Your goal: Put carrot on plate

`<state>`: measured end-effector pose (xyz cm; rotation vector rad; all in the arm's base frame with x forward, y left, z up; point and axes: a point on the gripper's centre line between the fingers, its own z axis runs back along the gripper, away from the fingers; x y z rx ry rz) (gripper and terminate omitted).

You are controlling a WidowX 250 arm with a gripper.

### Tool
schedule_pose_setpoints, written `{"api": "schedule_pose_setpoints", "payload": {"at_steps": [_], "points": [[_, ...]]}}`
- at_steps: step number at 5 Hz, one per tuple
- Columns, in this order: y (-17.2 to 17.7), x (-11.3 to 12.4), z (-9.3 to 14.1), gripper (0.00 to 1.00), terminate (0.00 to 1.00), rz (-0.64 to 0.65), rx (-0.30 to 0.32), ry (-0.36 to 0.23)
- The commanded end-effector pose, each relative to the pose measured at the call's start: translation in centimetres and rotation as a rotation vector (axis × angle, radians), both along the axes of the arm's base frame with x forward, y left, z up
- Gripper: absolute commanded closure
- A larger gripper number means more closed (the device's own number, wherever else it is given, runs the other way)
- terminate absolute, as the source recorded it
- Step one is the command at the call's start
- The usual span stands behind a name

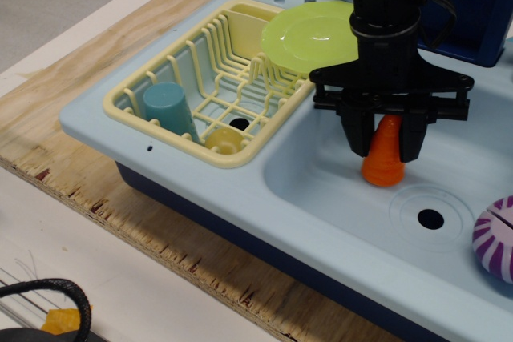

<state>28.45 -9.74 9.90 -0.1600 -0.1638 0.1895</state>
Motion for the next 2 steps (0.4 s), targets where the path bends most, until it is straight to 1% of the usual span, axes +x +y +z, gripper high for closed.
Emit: {"api": "schedule_pose_setpoints", "payload": {"at_steps": [1, 2], "points": [[-0.1, -1.4, 4.7, 1.0, 0.0, 0.062, 0.029, -0.112], [1.6, -1.8, 6.3, 1.0, 0.0, 0.159, 0.025, -0.164]]}}
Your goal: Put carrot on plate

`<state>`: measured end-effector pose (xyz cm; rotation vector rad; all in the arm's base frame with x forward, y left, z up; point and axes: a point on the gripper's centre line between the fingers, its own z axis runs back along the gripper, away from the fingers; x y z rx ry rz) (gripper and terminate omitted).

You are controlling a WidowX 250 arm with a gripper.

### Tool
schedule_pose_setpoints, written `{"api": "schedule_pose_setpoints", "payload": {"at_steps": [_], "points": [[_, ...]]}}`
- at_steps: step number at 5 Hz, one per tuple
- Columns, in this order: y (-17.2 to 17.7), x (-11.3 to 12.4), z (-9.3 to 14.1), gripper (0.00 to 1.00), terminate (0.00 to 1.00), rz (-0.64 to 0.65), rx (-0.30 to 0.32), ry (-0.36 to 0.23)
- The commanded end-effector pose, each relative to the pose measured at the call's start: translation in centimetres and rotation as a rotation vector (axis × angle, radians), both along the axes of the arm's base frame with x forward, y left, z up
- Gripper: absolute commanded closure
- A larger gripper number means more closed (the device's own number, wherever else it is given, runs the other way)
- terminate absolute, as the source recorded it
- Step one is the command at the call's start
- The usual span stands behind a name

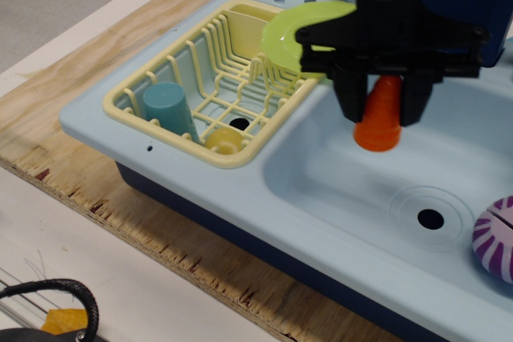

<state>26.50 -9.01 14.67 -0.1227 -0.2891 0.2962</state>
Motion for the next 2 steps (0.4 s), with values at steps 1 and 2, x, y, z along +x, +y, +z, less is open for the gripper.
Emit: {"api": "schedule_pose_setpoints", "payload": {"at_steps": [1, 2], "points": [[2.5, 0.2, 2.5, 1.0, 0.0, 0.094, -0.019, -0.107], [3.9, 0.8, 3.4, 1.0, 0.0, 0.116, -0.021, -0.144]]}}
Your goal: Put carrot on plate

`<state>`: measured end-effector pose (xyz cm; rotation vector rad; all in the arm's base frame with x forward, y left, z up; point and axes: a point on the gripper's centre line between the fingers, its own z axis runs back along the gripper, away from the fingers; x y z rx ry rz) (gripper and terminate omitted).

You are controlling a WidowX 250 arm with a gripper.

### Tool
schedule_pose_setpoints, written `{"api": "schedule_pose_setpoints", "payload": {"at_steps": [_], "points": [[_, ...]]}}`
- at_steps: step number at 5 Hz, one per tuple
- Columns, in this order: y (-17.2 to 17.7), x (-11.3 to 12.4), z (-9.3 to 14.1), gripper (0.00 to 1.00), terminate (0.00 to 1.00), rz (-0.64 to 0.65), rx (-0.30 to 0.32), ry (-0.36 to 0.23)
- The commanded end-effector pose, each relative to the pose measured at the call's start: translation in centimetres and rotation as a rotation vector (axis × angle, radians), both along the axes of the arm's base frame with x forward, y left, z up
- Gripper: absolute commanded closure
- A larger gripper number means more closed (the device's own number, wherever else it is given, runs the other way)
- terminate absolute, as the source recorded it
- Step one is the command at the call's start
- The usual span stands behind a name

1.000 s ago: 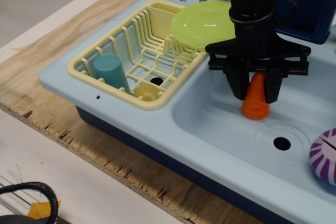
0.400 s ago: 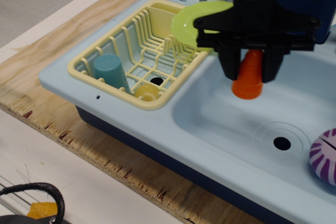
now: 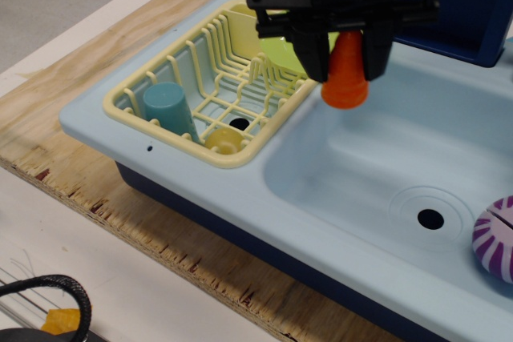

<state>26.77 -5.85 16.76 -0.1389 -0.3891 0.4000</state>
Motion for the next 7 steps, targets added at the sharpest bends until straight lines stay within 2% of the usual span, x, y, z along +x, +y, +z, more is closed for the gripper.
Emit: {"api": "schedule_pose_setpoints", "payload": {"at_steps": [1, 2, 3, 5, 6, 7], "points": [[2.0, 2.2, 2.2, 1.0, 0.0, -0.009, 0.009, -0.072], [3.2, 3.2, 2.9, 1.0, 0.0, -0.019, 0.015, -0.108], [4.0, 4.3, 2.7, 1.0, 0.0, -0.045, 0.009, -0.138], [4.9, 6.5, 1.0, 1.0, 0.0, -0.114, -0.02, -0.151], [4.7, 7.7, 0.6, 0.0, 0.0, -0.168, -0.036, -0.136], [4.7, 7.7, 0.6, 0.0, 1.0, -0.168, -0.036, -0.136]]}}
